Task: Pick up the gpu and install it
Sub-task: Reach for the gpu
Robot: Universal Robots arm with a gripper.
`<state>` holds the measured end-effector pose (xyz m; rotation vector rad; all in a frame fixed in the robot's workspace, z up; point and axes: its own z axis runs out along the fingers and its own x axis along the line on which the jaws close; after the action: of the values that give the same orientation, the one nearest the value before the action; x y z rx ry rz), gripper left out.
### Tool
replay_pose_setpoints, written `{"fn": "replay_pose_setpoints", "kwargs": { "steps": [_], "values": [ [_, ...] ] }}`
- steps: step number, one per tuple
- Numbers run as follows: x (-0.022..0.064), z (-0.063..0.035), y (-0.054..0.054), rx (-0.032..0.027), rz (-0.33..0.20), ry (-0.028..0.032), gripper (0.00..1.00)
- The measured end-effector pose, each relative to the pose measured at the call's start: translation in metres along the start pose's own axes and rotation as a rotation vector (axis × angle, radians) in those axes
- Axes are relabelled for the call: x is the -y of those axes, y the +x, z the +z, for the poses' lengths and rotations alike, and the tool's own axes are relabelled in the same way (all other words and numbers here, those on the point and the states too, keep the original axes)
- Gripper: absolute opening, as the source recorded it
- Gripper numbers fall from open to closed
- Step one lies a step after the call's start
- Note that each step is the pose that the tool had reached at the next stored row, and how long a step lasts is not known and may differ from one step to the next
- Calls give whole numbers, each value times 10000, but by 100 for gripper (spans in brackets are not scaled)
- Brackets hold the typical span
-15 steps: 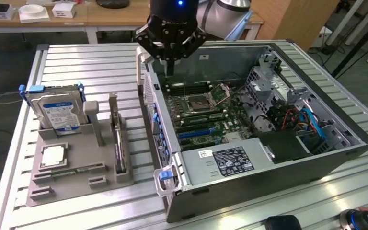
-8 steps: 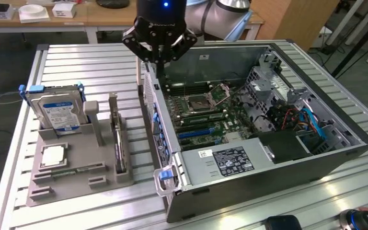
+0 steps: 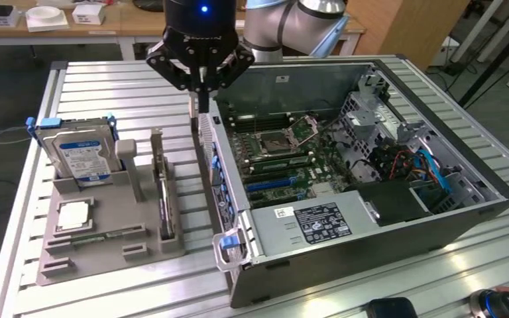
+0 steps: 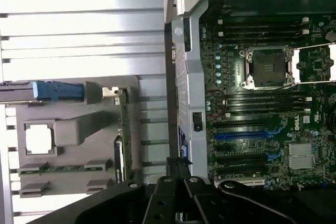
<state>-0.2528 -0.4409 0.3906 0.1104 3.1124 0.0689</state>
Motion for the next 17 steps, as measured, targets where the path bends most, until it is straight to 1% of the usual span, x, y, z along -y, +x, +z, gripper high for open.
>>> {"fn": "replay_pose_setpoints", "kwargs": {
  "steps": [7,15,17],
  "values": [
    [51,7,65,-13,-284,-8,10],
    [63,15,137,-39,-850,-21,10],
    [67,19,183,-43,-931,-23,10]
  ]
}}
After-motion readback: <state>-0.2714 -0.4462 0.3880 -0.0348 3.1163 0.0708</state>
